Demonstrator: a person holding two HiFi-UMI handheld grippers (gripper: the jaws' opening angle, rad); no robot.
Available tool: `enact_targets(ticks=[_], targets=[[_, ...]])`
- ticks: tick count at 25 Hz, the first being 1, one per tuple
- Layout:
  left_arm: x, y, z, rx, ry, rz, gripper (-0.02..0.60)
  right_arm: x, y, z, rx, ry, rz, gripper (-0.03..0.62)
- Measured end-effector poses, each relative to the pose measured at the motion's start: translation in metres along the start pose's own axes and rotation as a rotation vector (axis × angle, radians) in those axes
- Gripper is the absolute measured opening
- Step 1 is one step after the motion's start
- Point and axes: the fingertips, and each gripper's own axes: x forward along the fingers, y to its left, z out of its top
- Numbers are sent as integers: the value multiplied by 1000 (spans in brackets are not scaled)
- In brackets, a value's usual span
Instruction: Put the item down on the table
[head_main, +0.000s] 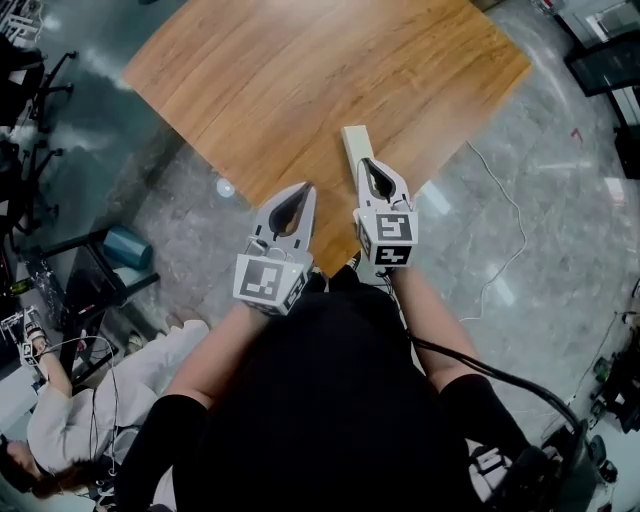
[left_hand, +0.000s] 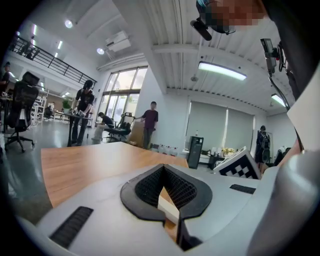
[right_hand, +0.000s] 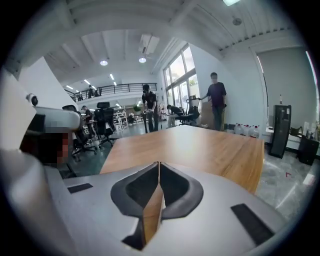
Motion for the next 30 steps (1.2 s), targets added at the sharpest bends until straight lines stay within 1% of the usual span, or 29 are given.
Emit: enact_targets(ticks=[7,10,13,18,23,30], targets=[[-20,-14,32,17,-75,-24,3,-79,42,73,-23,-192,75,14],[-26,-20,43,26,-99,-34,3,-106,57,91,-38,-244,90,14],[-31,-27,48,34,-114,-43,3,-124,66,99,-43,-283,86,12],[-33,-37,53,47,-119,-55,3,-135,61,106,-29,-309,70,12],[-35,-43,51,50,-122,-57,3,-139,56,103,-6,-308,52,12],[-39,-46,46,46,-114,-48,3,-141,58,99,-9,-301,63,12]])
